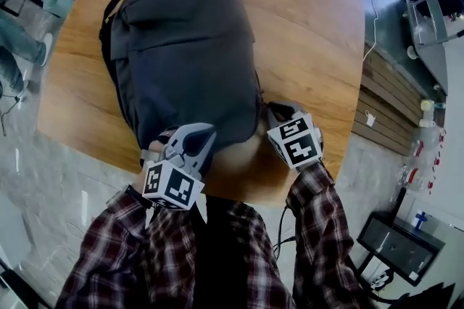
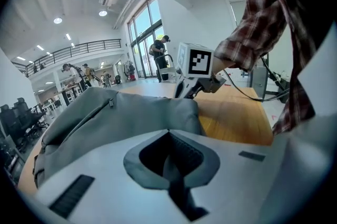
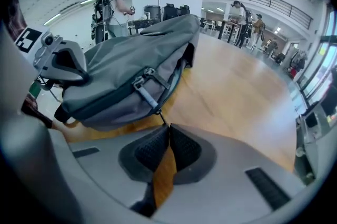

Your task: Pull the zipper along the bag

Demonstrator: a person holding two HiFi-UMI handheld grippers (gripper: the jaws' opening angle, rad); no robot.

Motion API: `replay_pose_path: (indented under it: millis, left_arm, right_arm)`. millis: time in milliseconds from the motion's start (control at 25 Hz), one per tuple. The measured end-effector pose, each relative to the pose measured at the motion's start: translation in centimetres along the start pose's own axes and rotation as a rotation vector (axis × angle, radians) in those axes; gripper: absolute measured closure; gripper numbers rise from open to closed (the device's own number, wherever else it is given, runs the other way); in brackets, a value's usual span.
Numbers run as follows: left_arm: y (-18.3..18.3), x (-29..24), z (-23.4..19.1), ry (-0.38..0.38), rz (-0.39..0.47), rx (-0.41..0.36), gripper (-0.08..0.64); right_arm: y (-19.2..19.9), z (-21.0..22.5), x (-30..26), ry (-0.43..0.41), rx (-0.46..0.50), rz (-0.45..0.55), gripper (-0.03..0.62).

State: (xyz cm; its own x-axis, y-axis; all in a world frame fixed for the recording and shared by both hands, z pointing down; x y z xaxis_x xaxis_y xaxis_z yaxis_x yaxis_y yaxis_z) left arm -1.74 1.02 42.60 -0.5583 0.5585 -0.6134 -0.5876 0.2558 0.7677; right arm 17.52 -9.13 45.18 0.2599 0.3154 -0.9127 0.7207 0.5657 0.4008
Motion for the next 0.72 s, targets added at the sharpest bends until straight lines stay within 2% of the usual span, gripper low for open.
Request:
replay_pose_path:
  millis: [200,280,400,480,600,680,720]
  left_arm:
    - [0.0,0.1,-0.1,0.022,0.010,0.012,0.551]
    - [-0.1,0.3,-0.4,0.063,0.027,0.009,0.551]
    - [0.4,0.8,-1.7,0.147,0.017,-0.091,0.551]
    - [1.1,0.7,-3.6,0.150,-0.024,-0.183,0.551]
    - [1.5,0.4,-7.2,0.060,-0.100,-0.221,0.551]
    - [0.6,0.5,-8.9,-0.055,-0.134,-0.175,0.551]
    - [-0.3,0.6,-9.3,-0.105,-0.124,-0.114,0.551]
  right_arm:
    - [-1.5,1.3,-0.5,0.013,0.003,-0.004,0.577]
    - [-1.2,0.9,-0.1,-0.002,-0.023,0.009,0.580]
    - [-0.3,-0.4,1.3,-0.014,-0.066,0.035,0.582]
    - [0.0,-1.9,2.5,-0.032,-0.104,0.055,0.583]
    - [0.6,-4.5,4.3,-0.075,-0.178,0.096,0.584]
    - [0.9,-6.7,5.0,-0.107,-0.223,0.117,0.584]
    - [1.1,-7.7,5.2,-0.126,-0.245,0.124,0.584]
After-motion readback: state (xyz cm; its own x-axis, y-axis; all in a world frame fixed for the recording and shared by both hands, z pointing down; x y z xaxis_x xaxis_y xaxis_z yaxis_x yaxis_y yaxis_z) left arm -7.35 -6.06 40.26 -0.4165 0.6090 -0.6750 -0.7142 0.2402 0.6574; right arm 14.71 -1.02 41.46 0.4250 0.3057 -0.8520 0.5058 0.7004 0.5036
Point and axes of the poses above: the fingertips, and each gripper's own axes: x backward along the fingers, z to its right, y out of its underside, the point moved 8 cm from there along x, backward along the fingers, and after that the axes turned 6 degrees about -z, right-handed, at the moved point
